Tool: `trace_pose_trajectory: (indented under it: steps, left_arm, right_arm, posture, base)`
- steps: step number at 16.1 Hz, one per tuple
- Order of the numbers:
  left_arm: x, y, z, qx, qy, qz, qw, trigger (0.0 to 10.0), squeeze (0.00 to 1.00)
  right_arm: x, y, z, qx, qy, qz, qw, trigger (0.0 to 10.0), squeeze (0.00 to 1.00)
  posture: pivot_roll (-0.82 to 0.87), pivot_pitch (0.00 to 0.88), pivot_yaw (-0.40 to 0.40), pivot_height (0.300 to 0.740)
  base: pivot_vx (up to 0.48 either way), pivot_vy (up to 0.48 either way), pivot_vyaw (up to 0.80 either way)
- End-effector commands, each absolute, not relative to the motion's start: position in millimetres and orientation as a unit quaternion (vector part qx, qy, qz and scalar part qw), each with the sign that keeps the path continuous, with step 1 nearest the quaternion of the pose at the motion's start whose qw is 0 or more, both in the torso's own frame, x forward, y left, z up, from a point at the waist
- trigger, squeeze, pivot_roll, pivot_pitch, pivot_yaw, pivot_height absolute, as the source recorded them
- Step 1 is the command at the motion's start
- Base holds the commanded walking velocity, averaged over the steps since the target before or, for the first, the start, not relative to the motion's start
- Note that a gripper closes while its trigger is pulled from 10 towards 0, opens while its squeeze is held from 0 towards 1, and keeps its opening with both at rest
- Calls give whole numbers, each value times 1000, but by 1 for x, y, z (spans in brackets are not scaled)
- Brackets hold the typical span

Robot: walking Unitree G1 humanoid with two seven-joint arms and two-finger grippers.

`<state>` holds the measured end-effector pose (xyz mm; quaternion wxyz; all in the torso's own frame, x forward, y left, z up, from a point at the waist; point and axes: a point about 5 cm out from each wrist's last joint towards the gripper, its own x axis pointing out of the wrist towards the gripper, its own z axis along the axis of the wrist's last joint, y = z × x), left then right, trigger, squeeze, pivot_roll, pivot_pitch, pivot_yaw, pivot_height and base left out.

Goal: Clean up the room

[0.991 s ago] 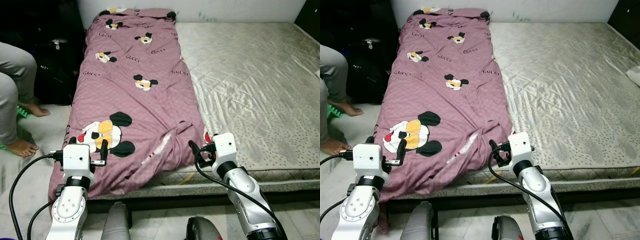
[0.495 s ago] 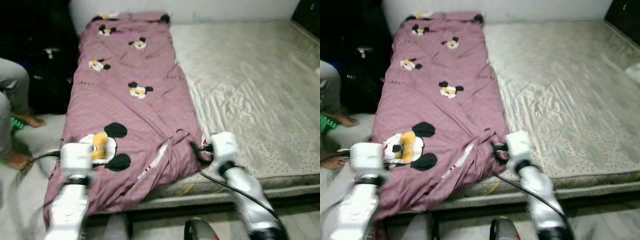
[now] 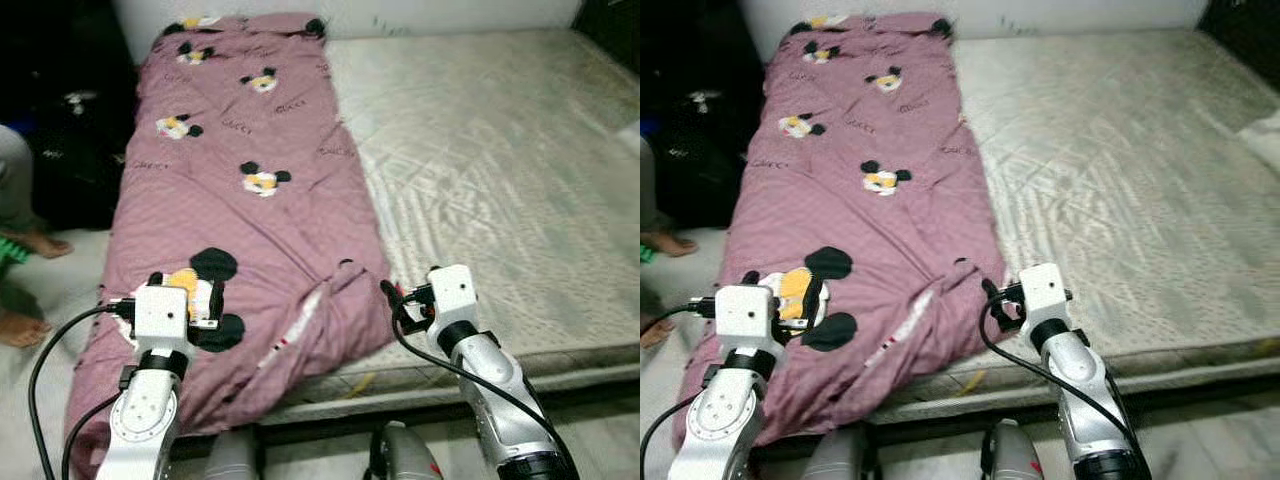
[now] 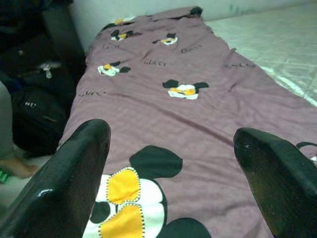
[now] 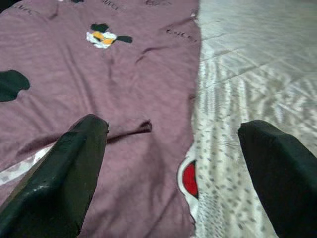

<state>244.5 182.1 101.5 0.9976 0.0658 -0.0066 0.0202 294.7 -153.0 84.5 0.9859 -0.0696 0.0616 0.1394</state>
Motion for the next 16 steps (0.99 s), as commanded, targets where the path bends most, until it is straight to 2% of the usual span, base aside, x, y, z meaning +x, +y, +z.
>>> trace_pose_trajectory:
  steps: [1,5,10,13,16]
  left_arm:
    - [243,187,100,68,-2,31,997,10000,0]
    - [243,188,100,68,-2,34,997,10000,0]
    - [246,190,101,71,-7,49,996,10000,0]
    - [247,190,101,71,-7,51,996,10000,0]
    - [248,189,102,66,-11,44,997,10000,0]
  right_arm:
    - [293,-148,82,-68,63,151,984,10000,0]
    - [293,-147,83,-68,62,154,984,10000,0]
    - [297,-144,82,-81,63,169,980,10000,0]
    - [297,-141,82,-81,60,175,979,10000,0]
    - [298,-142,81,-78,64,171,980,10000,0]
  posture:
    - [2,150,4,623]
    - [2,150,4,578]
    - [-1,143,5,578]
    - [-2,144,4,578]
    - [-4,145,4,578]
  base:
    - [0,0,0]
    - [0,0,0]
    - [0,0,0]
    - [0,0,800]
    - [0,0,0]
